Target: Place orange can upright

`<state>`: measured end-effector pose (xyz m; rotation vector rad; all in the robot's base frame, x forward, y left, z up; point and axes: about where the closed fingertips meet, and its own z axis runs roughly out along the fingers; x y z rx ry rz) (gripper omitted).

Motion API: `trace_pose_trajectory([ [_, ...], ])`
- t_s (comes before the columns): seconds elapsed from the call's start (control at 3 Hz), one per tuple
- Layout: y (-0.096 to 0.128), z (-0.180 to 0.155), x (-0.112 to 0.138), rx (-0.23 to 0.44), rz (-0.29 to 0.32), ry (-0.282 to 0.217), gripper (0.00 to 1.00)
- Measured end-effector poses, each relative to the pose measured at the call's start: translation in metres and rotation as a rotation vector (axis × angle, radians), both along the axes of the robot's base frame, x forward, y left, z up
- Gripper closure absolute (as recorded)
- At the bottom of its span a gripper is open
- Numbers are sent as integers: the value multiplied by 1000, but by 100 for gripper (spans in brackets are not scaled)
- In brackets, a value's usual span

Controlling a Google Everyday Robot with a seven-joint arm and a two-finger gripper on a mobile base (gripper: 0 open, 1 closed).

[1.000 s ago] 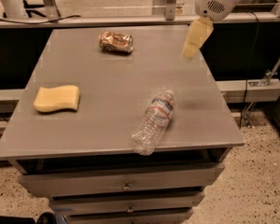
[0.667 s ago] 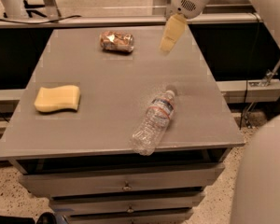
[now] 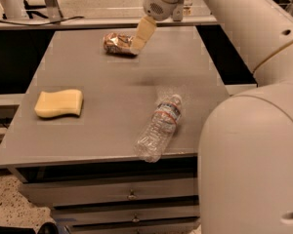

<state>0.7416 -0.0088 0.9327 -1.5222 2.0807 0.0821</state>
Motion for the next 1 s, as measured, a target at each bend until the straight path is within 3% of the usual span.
trace_pose_trajectory([
  [0.33,31,-6,22,41,-18,-53,0],
  [1.0,84,-22,47,117,-13,-84,0],
])
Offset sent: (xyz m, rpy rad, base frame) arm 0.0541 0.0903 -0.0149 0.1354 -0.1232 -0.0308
